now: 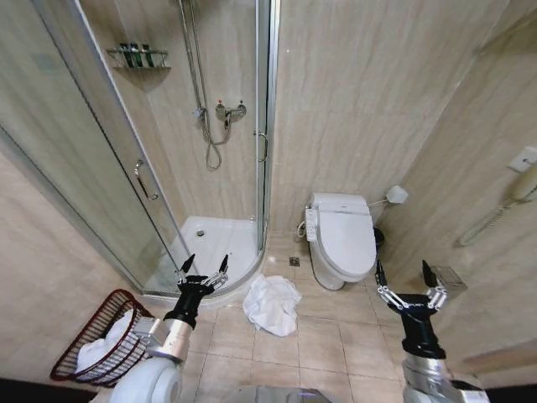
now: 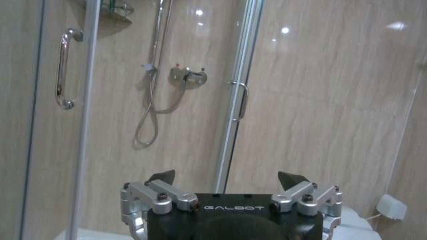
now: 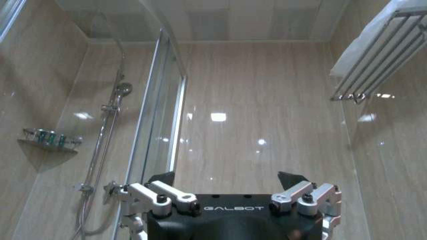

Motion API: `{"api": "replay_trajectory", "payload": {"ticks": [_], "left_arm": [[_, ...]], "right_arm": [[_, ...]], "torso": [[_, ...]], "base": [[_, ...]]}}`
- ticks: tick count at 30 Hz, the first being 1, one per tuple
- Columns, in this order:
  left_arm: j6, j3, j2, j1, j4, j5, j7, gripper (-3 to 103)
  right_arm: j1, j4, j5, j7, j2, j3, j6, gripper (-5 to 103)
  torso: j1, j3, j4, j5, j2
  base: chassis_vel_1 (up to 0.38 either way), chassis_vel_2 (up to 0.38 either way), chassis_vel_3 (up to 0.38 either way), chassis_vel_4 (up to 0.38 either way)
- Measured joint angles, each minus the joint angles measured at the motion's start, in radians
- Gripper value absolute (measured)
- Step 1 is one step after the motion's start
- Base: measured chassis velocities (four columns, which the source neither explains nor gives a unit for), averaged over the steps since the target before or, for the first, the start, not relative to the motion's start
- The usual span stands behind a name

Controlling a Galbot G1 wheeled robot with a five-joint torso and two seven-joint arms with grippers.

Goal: Discard the used towel into the hamper.

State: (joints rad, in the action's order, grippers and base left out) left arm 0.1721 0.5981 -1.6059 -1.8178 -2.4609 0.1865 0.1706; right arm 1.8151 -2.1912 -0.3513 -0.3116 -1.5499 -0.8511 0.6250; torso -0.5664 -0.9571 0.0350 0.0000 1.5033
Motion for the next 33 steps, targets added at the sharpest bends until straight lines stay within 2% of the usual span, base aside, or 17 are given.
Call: {"api": "replay_trajectory", "payload": {"ticks": [4,8,12,15,17,18,21,22,25,29,33], "left_arm": [[0.0,0.0,0.0,0.0,0.0,0.0,0.0,100],[0.0,0.0,0.0,0.0,0.0,0.0,0.0,100],[0.0,0.0,0.0,0.0,0.0,0.0,0.0,100],[0.0,0.0,0.0,0.0,0.0,0.0,0.0,100],[0.0,0.0,0.0,0.0,0.0,0.0,0.0,100],[0.0,0.0,0.0,0.0,0.0,0.0,0.0,100],[0.0,0.0,0.0,0.0,0.0,0.0,0.0,100],[0.0,0.0,0.0,0.0,0.0,0.0,0.0,100],[0.0,0.0,0.0,0.0,0.0,0.0,0.0,100],[0.0,0.0,0.0,0.0,0.0,0.0,0.0,100],[0.0,0.0,0.0,0.0,0.0,0.0,0.0,100]], "right_arm": [[0.001,0.0,0.0,0.001,-0.001,0.003,0.001,100],[-0.001,0.004,0.013,0.048,-0.002,0.009,-0.005,100],[0.01,-0.004,0.014,0.114,0.004,0.018,-0.047,100],[0.011,-0.01,0.017,0.135,0.005,0.02,-0.07,100],[0.011,-0.014,0.024,0.164,0.009,0.03,-0.138,100],[0.011,-0.014,0.024,0.164,0.009,0.03,-0.138,100],[-0.008,0.029,-0.026,0.178,0.038,0.063,-0.297,100],[-0.008,0.029,-0.026,0.178,0.038,0.063,-0.297,100],[-0.043,0.119,-0.054,0.18,0.068,0.089,-0.388,100],[-0.052,0.155,-0.037,0.19,0.07,0.101,-0.401,100],[-0.06,0.177,0.01,0.191,0.062,0.102,-0.376,100]], "torso": [[0.0,0.0,0.0001,0.0,0.0],[0.005,0.005,0.0001,0.0001,-0.011],[0.018,0.021,0.0,0.0,-0.04],[0.025,0.029,0.0,0.0,-0.054],[0.034,0.039,0.0,0.0,-0.073],[0.034,0.039,0.0,0.0,-0.073],[0.046,0.053,0.0,-0.0001,-0.099],[0.046,0.053,0.0,-0.0001,-0.099],[0.057,0.067,0.0001,0.0003,-0.124],[0.063,0.072,0.0001,0.0,-0.135],[0.069,0.079,0.0001,0.0,-0.148]], "base": [[0.0,0.0,0.0,0.0],[0.0,0.0,0.0,0.0],[0.0,0.0,0.0,0.0],[0.0,0.0,0.0,0.0],[0.0,0.0,0.0,0.0],[0.0,0.0,0.0,0.0],[0.0,0.0,0.0,0.0],[0.0,0.0,0.0,0.0],[0.0,0.0,0.0,0.0],[0.0,0.0,0.0,0.0],[0.0,0.0,0.0,0.0]]}}
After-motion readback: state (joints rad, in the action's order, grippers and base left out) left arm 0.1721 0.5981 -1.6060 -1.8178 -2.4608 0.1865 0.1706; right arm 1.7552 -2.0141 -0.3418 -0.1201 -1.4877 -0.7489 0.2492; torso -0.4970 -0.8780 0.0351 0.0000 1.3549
